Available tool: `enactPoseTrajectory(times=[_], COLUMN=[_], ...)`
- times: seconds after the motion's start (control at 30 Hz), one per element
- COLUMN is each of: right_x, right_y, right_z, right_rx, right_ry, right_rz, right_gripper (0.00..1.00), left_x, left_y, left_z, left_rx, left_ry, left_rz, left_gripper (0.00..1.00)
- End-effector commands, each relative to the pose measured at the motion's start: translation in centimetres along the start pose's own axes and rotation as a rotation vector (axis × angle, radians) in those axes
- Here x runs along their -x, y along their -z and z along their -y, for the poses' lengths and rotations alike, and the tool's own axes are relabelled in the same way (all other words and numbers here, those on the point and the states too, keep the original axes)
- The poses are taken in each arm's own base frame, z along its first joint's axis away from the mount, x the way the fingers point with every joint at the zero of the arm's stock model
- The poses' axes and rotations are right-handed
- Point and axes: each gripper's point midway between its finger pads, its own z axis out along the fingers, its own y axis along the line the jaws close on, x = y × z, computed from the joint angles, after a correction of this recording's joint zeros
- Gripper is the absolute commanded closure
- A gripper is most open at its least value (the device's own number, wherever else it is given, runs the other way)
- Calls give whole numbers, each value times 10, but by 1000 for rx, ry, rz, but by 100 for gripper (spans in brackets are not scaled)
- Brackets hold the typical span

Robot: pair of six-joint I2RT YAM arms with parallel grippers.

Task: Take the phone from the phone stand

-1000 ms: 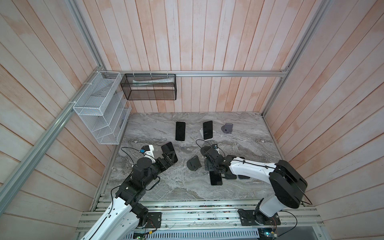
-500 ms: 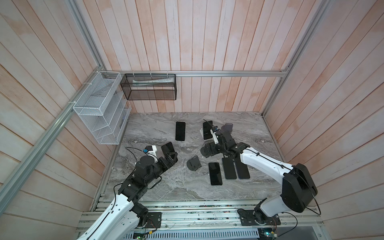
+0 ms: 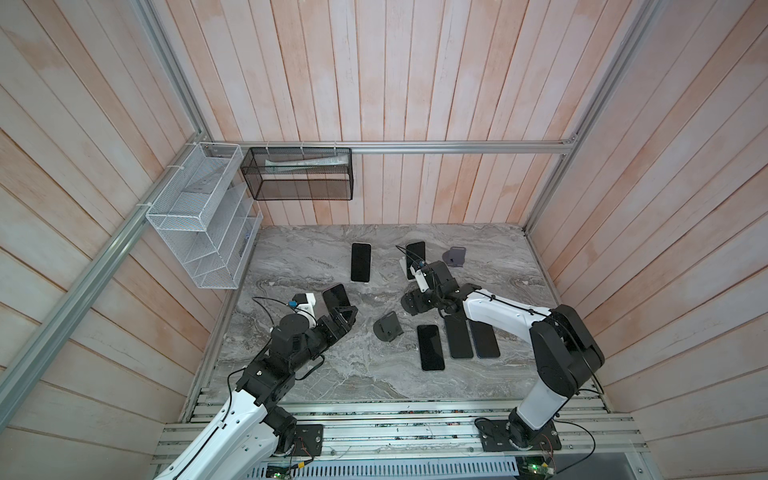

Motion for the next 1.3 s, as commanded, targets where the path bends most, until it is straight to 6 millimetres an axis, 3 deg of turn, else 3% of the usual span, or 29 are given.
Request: enactPoseTrajectory(times=[0.0, 0.23, 0.47, 0.6, 0.7, 1.0, 1.13, 1.27], right_x=[11, 3, 17, 24, 30, 34, 38, 27], right_y=[-8, -11, 8, 21, 35, 66, 66, 44], right_z=[-8, -7, 4, 15, 54, 200, 244, 275], right_rx=[48, 46, -16, -79, -236, -481, -529, -548], right_ry=[26, 48, 23, 15, -36, -355, -445, -492], right_rz=[28, 12, 92, 129, 156, 196, 237, 176], right_gripper=[24, 37, 47, 48, 48, 48, 48, 47], left_x=[1, 6, 6, 6, 5, 3, 0, -5], left_y=[-1, 2, 4, 6, 9, 22, 20, 13], left_z=[0, 6, 6, 10, 9, 6, 8, 5], left_rx=[-10, -2, -3, -16, -16, -28, -55, -58], left_ry=[-11, -49, -52, -52, -55, -47, -45, -34], left_rz=[9, 24, 26, 20, 22, 37, 31, 3], left_gripper=[0, 0, 0, 0, 0, 0, 0, 0])
